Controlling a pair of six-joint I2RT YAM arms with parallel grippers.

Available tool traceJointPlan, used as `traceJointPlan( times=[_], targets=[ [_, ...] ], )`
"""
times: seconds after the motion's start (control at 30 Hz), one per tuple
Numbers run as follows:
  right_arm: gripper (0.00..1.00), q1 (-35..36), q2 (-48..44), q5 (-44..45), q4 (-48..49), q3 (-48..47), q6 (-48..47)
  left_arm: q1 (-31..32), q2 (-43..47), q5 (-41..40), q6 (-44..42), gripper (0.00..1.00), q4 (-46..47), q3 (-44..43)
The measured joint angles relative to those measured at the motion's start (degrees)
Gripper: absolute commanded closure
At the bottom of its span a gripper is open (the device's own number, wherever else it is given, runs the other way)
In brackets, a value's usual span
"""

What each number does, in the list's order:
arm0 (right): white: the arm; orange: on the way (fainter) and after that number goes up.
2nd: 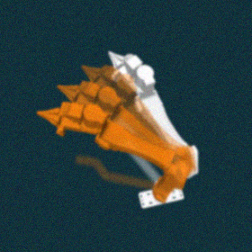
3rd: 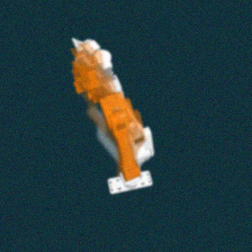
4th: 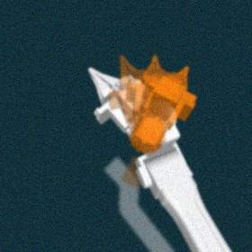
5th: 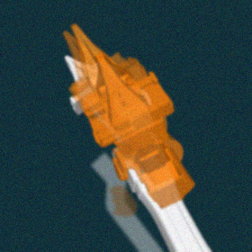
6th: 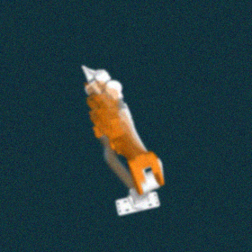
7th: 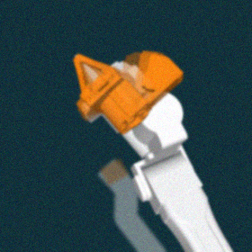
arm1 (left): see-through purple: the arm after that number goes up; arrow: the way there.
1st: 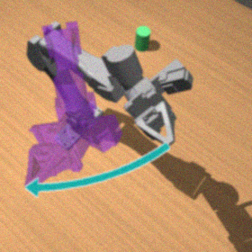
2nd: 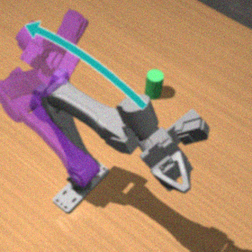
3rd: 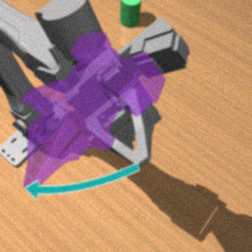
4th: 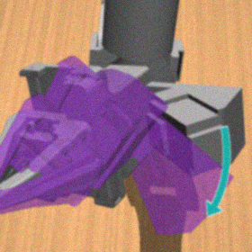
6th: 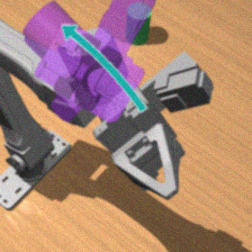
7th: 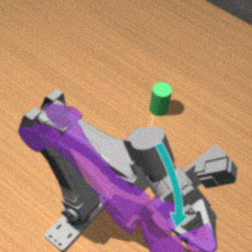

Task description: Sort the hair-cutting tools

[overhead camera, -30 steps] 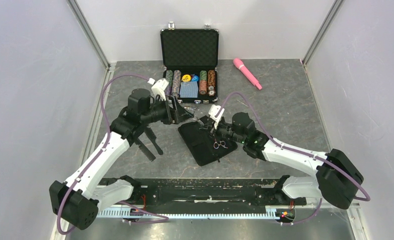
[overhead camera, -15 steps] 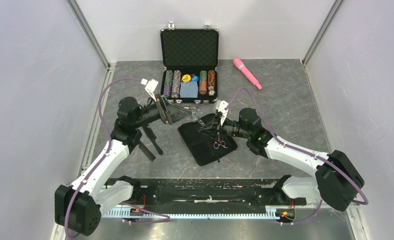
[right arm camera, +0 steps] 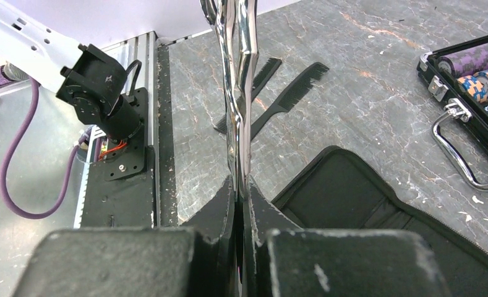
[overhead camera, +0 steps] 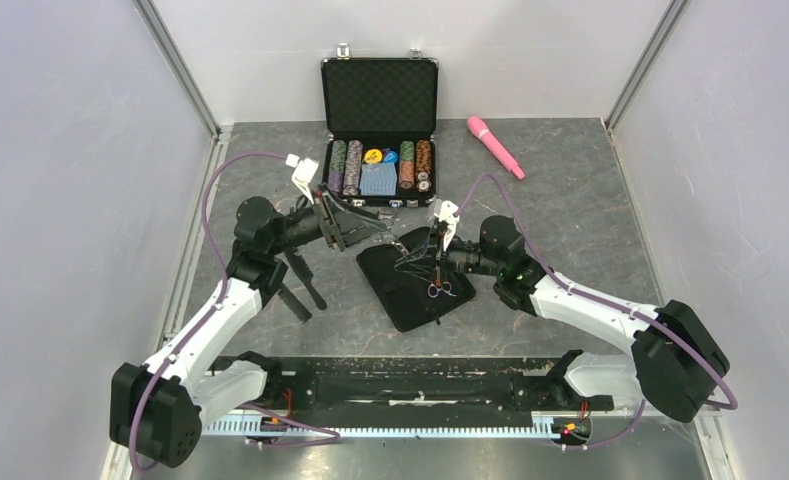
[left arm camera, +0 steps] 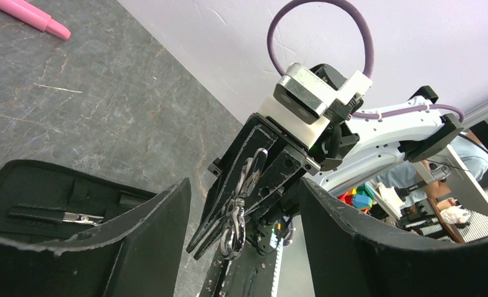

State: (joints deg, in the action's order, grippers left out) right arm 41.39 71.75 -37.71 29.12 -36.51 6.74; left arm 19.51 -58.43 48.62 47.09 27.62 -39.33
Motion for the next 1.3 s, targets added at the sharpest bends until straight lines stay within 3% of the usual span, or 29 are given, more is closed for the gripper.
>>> traceJointPlan(
  times=[0.53,0.73,0.77,0.83,0.93,1.0,1.1,1.3],
  targets=[
    [1.0,0.02,0.55,-1.03,0.39,-0.02,1.84,3.5,0.0,-0.98,-3.78,0.65,-4.0,-0.02],
    [0.98,0.02,0.92,-1.68,0.5,-0.07,1.86,3.74,-0.02,-2.08,-5.31,0.88,-4.87,-0.02],
    [0.96,0.02,1.01,-1.86,0.55,-0.07,2.08,3.74,-0.02,-2.19,-5.84,0.94,-4.94,-0.02],
    [0.87,0.02,1.07,-2.14,0.57,-0.11,2.56,3.72,-0.02,-2.47,-6.91,0.98,-5.05,-0.02],
    [0.59,0.02,1.07,-2.14,0.83,-0.13,2.8,3.72,-0.02,-3.58,-7.98,0.98,-5.53,-0.02],
    [0.48,0.15,1.05,-1.42,0.74,-0.13,2.29,3.85,0.15,-3.76,-8.09,0.98,-6.64,-0.02],
    [0.39,0.17,0.37,1.81,-0.57,-0.11,1.11,4.11,0.92,-6.14,-9.14,0.98,-10.47,-0.15],
    [0.35,0.2,-1.81,12.09,-5.25,-0.11,-1.64,3.56,1.77,-20.22,-15.45,0.98,-27.63,-3.93]
  ],
)
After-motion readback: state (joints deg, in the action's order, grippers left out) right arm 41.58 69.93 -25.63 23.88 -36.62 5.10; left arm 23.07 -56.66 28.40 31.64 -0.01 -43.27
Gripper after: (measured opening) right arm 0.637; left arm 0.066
